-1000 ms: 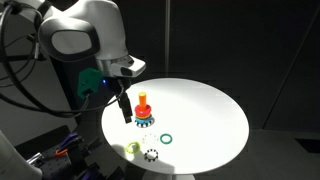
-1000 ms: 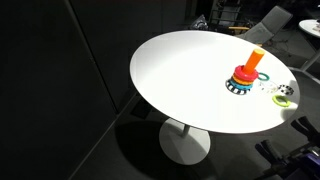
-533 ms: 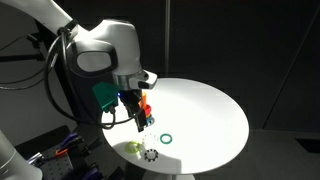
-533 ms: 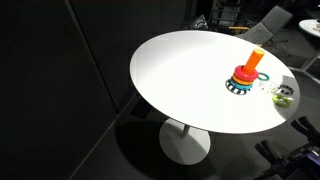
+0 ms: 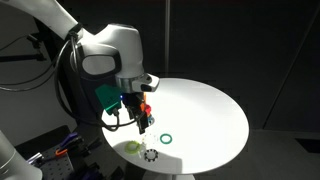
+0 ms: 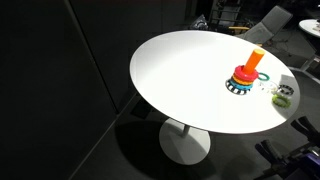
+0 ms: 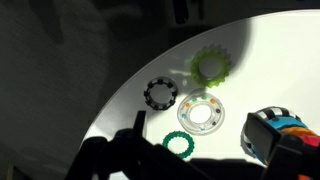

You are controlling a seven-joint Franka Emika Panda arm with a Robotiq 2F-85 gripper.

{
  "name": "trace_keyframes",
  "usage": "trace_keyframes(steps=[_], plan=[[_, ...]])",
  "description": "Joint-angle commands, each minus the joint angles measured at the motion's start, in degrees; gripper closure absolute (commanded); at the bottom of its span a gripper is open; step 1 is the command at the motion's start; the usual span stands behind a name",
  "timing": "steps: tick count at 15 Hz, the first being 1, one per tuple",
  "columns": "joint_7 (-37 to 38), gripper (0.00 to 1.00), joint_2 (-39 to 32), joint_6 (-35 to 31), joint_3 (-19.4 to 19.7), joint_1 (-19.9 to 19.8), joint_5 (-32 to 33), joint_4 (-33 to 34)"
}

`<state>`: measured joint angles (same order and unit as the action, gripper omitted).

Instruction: Put the transparent ring on the stake

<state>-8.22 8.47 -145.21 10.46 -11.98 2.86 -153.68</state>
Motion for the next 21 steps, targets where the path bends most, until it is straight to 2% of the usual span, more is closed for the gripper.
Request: trace_keyframes(steps=[1, 5, 14, 21], plan=[[-0.5, 0.00, -1.3, -1.0, 0.6, 0.4, -0.3, 0.5], [-0.8, 0.00, -4.4, -3.3, 0.9, 0.2, -0.2, 1.7], [-1.6, 0.00, -17.0, -11.5, 0.5, -0.1, -1.6, 7.8], [-8.4, 0.00, -24.8, -14.7, -5.1, -2.3, -9.5, 12.2]])
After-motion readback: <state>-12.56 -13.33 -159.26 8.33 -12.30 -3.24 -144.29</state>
